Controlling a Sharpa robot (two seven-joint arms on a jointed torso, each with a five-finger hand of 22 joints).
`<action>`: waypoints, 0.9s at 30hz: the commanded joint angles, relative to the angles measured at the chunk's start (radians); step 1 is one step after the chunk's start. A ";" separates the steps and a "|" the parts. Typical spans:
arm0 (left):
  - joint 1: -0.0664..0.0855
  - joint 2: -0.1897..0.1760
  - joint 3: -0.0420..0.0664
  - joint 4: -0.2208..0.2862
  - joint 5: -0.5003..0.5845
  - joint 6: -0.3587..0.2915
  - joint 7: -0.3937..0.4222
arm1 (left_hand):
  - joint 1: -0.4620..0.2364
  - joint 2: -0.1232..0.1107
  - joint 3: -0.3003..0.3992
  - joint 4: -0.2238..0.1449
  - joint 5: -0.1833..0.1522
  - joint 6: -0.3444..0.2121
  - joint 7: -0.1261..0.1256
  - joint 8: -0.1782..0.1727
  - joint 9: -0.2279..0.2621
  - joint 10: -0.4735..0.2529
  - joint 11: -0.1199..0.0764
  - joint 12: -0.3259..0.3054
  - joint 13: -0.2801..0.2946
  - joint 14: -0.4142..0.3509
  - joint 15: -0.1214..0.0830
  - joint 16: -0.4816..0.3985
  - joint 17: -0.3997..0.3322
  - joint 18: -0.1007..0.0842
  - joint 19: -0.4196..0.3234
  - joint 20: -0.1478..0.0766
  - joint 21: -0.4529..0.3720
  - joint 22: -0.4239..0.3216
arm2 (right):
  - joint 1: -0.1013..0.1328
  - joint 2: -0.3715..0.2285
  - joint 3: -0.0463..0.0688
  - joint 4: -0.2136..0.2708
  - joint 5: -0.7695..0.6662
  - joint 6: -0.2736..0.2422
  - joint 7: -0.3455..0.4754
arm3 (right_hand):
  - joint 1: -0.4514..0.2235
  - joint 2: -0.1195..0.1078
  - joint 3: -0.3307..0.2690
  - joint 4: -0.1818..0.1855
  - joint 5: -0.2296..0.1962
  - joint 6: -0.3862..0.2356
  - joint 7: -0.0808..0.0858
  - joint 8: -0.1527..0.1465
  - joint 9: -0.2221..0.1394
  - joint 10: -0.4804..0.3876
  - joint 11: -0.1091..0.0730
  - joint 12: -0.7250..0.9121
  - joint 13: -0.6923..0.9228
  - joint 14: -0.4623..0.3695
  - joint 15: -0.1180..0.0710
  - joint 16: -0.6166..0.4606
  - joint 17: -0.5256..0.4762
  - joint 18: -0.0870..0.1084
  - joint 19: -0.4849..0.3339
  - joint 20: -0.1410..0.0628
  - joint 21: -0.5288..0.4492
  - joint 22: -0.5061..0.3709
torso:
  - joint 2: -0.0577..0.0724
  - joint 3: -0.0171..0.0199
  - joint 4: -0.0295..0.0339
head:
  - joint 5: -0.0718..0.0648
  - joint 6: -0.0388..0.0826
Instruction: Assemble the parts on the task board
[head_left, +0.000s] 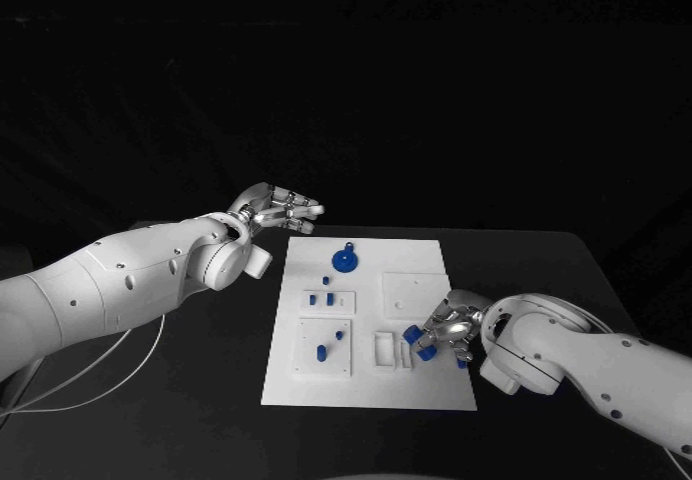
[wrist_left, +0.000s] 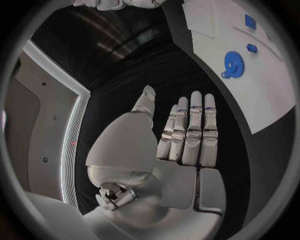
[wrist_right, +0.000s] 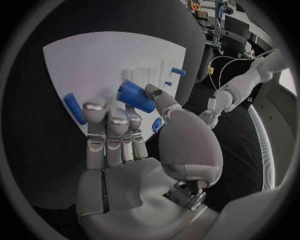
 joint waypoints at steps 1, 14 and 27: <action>0.000 0.001 0.001 0.001 0.011 0.010 0.009 | -0.001 -0.005 0.004 0.003 0.005 -0.005 0.002 0.001 0.001 -0.006 0.002 -0.002 0.001 -0.007 0.002 -0.006 0.002 -0.006 -0.006 -0.001 0.002 -0.001 | 0.001 0.000 0.002 0.008 0.027 -0.004 0.003 | -0.002 0.013 -0.006 0.004 0.006 0.025 -0.014 0.015 0.009 0.012 -0.008 -0.006 -0.001 0.003 -0.003 -0.005 -0.002 -0.013 0.055 -0.003 0.004 0.071 | 0.000 0.0002 0.0018 | 0.000 0.000; 0.000 0.004 0.001 0.000 0.012 0.019 0.002 | -0.002 -0.006 0.006 0.004 0.005 -0.004 0.002 0.001 0.002 -0.009 0.003 -0.002 0.001 -0.010 0.003 -0.006 0.002 -0.006 -0.007 -0.001 0.003 -0.008 | 0.007 0.036 -0.008 -0.010 0.004 0.057 -0.017 | -0.007 0.025 -0.069 0.054 -0.086 0.038 -0.024 0.014 0.003 0.018 -0.010 -0.010 -0.002 0.005 -0.003 -0.003 -0.003 -0.018 0.055 -0.003 0.007 0.074 | 0.001 -0.0009 0.0024 | -0.001 -0.003; 0.000 0.004 0.001 0.001 0.012 0.025 -0.002 | -0.002 -0.006 0.006 0.005 0.005 -0.005 0.002 0.001 0.001 -0.013 0.004 -0.002 0.001 -0.013 0.004 -0.007 0.001 -0.005 -0.008 0.000 0.003 -0.012 | 0.010 0.097 -0.040 -0.048 -0.076 0.079 -0.015 | -0.027 0.010 -0.086 0.216 -0.179 0.059 -0.034 0.014 0.005 0.045 -0.013 0.015 0.022 0.008 0.001 0.010 0.000 -0.027 0.057 0.001 0.028 0.078 | 0.001 -0.0010 0.0024 | 0.007 -0.008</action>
